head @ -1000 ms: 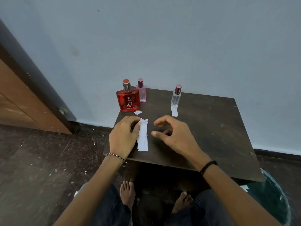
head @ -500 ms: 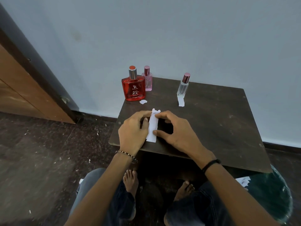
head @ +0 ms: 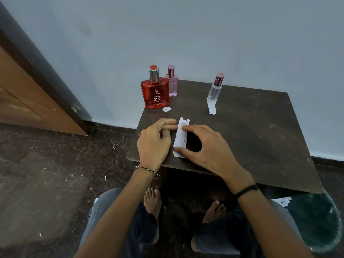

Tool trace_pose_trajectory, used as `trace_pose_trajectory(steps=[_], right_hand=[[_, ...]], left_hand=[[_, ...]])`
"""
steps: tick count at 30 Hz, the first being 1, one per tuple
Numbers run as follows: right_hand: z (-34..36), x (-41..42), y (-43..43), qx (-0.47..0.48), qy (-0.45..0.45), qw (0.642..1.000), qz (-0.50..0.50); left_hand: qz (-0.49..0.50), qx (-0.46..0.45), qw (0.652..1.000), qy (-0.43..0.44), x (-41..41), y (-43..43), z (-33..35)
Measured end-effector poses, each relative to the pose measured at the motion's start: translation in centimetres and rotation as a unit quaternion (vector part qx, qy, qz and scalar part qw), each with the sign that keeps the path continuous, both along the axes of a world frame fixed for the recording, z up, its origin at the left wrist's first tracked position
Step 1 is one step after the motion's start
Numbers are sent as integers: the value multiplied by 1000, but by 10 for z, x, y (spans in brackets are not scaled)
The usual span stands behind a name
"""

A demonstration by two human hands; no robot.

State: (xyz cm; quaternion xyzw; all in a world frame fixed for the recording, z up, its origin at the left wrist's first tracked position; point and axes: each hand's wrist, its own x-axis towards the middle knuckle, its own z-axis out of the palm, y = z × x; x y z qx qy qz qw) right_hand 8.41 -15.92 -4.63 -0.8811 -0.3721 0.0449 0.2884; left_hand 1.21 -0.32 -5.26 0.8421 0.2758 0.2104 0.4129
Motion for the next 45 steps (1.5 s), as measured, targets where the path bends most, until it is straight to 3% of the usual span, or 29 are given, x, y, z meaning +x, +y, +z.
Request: trace_pose_trajectory(steps=[7,15,20,37,45], right_hand=[[4,-4,-1,-30,-55,998,18],[2,-4,5,111,-138,984,-14],[-5,1,4,152,-173,973,19],[-11,12,2,217,-60,974,-21],[4,11,0,202,-10,979,15]], left_hand=[[23,24,999,8,3,-5,1],[49,81,995,21,8,-15,7],[55,77,995,24,9,-15,7],[33,57,998,16,6,-11,2],[17,64,998,16,5,-10,4]])
